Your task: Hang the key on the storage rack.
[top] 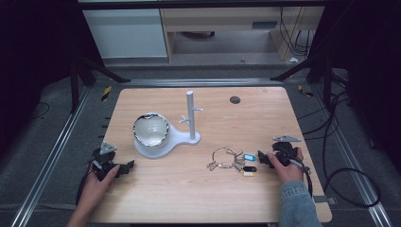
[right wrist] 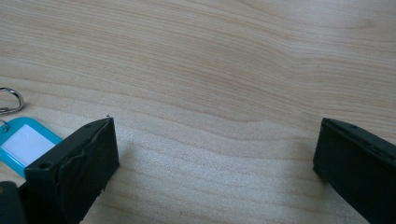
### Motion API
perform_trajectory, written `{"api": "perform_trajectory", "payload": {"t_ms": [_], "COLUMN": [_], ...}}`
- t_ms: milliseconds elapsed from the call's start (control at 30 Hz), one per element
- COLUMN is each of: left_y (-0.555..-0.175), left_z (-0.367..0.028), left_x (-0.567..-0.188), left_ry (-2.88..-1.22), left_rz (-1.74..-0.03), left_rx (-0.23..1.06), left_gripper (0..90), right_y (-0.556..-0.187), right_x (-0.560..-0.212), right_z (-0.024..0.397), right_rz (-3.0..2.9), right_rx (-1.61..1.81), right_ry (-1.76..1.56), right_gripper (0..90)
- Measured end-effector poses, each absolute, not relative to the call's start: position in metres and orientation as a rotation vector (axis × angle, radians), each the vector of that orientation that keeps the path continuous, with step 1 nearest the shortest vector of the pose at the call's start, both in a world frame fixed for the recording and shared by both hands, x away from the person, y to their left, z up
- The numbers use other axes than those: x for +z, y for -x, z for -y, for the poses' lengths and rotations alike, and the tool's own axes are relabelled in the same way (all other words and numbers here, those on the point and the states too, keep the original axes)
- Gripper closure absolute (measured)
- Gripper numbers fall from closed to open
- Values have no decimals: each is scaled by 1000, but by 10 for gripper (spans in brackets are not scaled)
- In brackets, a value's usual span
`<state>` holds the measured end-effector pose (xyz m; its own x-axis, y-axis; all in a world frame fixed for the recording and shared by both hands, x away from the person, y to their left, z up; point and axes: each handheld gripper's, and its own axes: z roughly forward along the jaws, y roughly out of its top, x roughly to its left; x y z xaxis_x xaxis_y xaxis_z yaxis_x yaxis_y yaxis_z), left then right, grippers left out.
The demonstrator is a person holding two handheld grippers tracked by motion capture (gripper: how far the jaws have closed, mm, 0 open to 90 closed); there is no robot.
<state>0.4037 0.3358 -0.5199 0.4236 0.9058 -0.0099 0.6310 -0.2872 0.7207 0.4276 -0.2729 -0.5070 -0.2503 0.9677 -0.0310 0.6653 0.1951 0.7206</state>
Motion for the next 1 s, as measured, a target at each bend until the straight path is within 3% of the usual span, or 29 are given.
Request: {"api": "perform_trajectory", "payload": {"t_ms": [400, 600, 1000], "left_y": [-403, -403, -402], "left_z": [-336, -336, -336], "left_x": [-520, -520, -520], "left_ry": [-2026, -2024, -2030], "left_rz": [-1290, -1293, -1295], "left_rx": [541, 540, 542], "left_gripper": [0, 0, 0], "right_y": [-428, -423, -421], "right_x": [-506, -497, -458], "right_z": [273, 274, 250], "right_rz": [-2006, -2051, -2247], "right_rx": [807, 822, 741], "right_ry": [-1520, -1486, -1285], "right_gripper": [11, 216, 327]}}
